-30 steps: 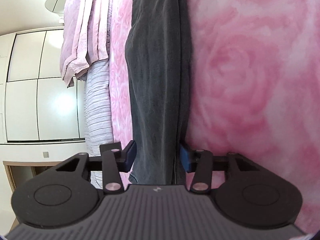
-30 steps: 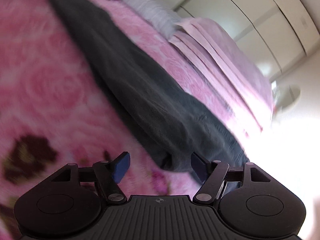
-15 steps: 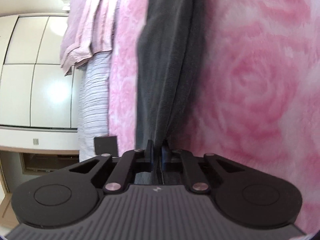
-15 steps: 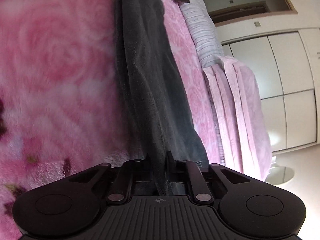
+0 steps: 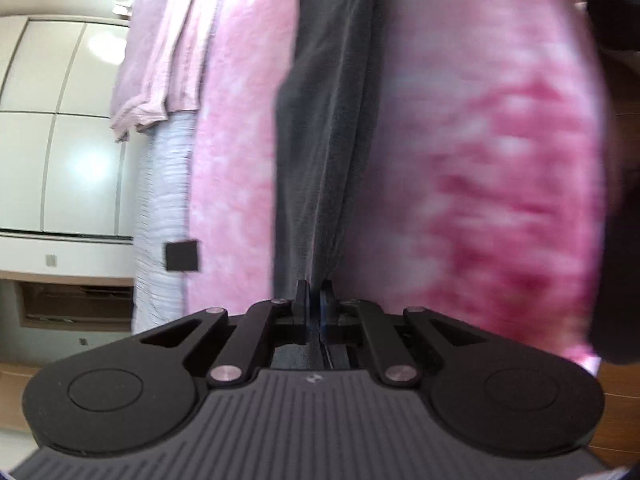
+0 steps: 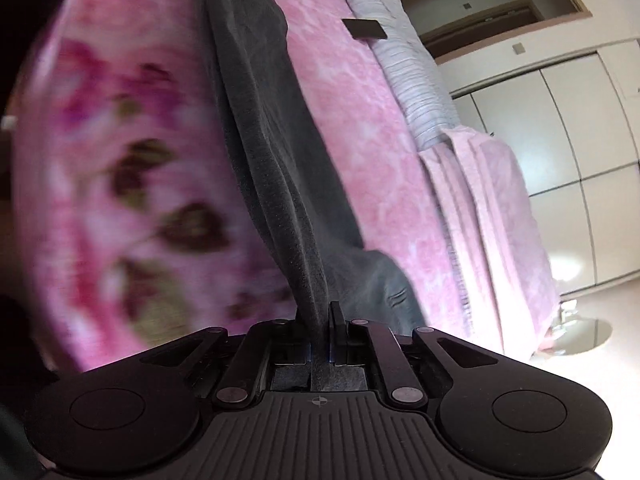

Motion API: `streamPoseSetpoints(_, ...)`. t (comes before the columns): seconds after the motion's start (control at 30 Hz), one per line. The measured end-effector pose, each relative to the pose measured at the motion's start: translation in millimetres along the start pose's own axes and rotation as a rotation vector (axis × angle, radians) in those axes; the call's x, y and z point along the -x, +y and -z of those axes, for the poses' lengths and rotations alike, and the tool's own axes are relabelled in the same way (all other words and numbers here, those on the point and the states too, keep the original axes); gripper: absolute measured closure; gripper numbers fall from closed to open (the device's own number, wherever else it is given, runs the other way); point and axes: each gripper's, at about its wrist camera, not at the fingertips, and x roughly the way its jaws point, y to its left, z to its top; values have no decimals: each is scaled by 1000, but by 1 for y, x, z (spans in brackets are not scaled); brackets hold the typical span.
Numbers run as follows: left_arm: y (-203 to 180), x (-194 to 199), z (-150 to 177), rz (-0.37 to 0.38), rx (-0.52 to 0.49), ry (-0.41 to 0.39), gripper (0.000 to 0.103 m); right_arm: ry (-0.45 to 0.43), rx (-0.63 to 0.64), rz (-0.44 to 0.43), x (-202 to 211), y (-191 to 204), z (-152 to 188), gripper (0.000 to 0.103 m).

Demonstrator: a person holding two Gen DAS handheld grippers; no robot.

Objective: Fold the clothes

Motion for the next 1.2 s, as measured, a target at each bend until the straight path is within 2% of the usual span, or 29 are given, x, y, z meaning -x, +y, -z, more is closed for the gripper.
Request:
streamPoseSetpoints(0.1, -25, 4, 0, 41, 16, 31, 98, -1, -29, 1, -2, 22, 5, 97)
streamPoseSetpoints(0.17, -33, 7, 4, 57, 18, 59, 96, 7, -30, 10, -2, 32, 6, 92)
streamPoseSetpoints(0.27, -24, 19, 16, 77, 81, 77, 94, 0, -56, 14, 12, 39, 11, 70)
streamPoseSetpoints(0.3, -19, 23, 22, 80, 109, 83, 94, -9, -94, 21, 19, 36, 16, 56)
streamPoseSetpoints(0.33, -13, 27, 27, 81, 141, 90, 91, -18, -134, 29, 25, 32, 20, 51)
streamPoseSetpoints(0.37, -5, 29, 33, 76, 178, 97, 87, -26, -186, 35, 30, 24, 24, 51)
streamPoseSetpoints(0.47, 17, 30, 43, 62, 264, 113, 82, -47, -361, 45, 36, -3, 33, 51)
streamPoseSetpoints(0.53, 35, 21, 43, 74, 323, 102, 78, -64, -421, 38, 31, -20, 33, 51)
streamPoseSetpoints(0.57, 44, 14, 42, 89, 354, 89, 72, -71, -423, 35, 28, -27, 31, 51)
streamPoseSetpoints(0.7, 78, -21, 37, 159, 447, 47, 68, -96, -357, -8, -1, -60, 15, 51)
streamPoseSetpoints(0.87, 116, -73, 41, 266, 530, 44, 62, -41, -240, -109, -67, -104, 10, 51)
streamPoseSetpoints(0.97, 133, -102, 55, 358, 580, 63, 61, 2, -202, -130, -106, -126, 17, 51)
streamPoseSetpoints(1.03, 138, -119, 65, 440, 611, 65, 59, 1, -209, -162, -129, -139, 22, 51)
streamPoseSetpoints(1.13, 139, -129, 75, 505, 643, 41, 60, -8, -258, -240, -161, -157, 31, 51)
streamPoseSetpoints(1.2, 139, -132, 79, 536, 665, 27, 74, 9, -261, -262, -177, -163, 32, 51)
